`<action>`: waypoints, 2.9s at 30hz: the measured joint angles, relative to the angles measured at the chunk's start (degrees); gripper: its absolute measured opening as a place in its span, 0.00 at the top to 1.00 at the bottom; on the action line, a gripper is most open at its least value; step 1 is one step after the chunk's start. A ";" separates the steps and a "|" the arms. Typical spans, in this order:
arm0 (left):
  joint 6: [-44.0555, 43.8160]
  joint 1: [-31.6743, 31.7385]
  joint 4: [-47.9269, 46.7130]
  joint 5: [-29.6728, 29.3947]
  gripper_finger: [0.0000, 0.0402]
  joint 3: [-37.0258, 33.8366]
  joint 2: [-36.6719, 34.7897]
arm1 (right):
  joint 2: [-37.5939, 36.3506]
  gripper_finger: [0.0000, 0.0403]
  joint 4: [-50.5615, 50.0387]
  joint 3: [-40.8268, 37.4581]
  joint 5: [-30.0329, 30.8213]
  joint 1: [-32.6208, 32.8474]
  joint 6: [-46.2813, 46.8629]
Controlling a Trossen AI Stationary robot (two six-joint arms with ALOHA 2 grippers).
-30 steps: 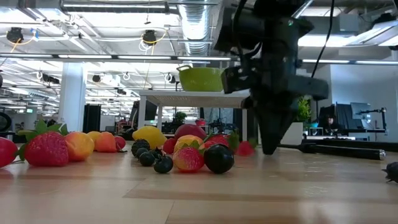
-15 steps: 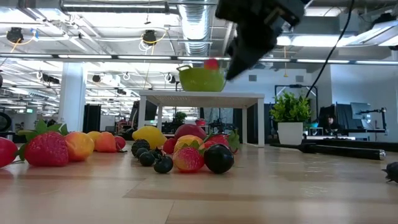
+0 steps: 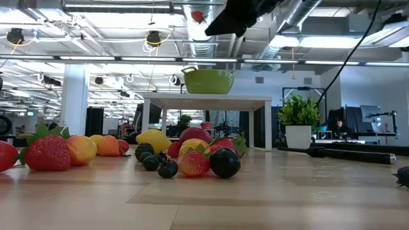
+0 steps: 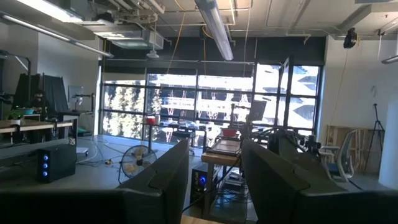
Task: Pick & Place Fruit
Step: Put the red strawberry into the green strainer bowl
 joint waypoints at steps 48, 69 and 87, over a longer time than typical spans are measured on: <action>0.00 0.01 -0.02 0.02 0.65 0.01 0.00 | 6.21 0.90 6.06 0.04 -0.19 -21.17 0.61; 0.00 0.01 0.00 0.00 0.65 0.00 0.00 | -2.20 0.80 2.65 6.54 -0.17 -11.96 0.59; 0.00 0.01 0.00 0.02 0.65 0.02 0.00 | -2.66 0.80 -23.20 6.69 -0.18 6.98 18.16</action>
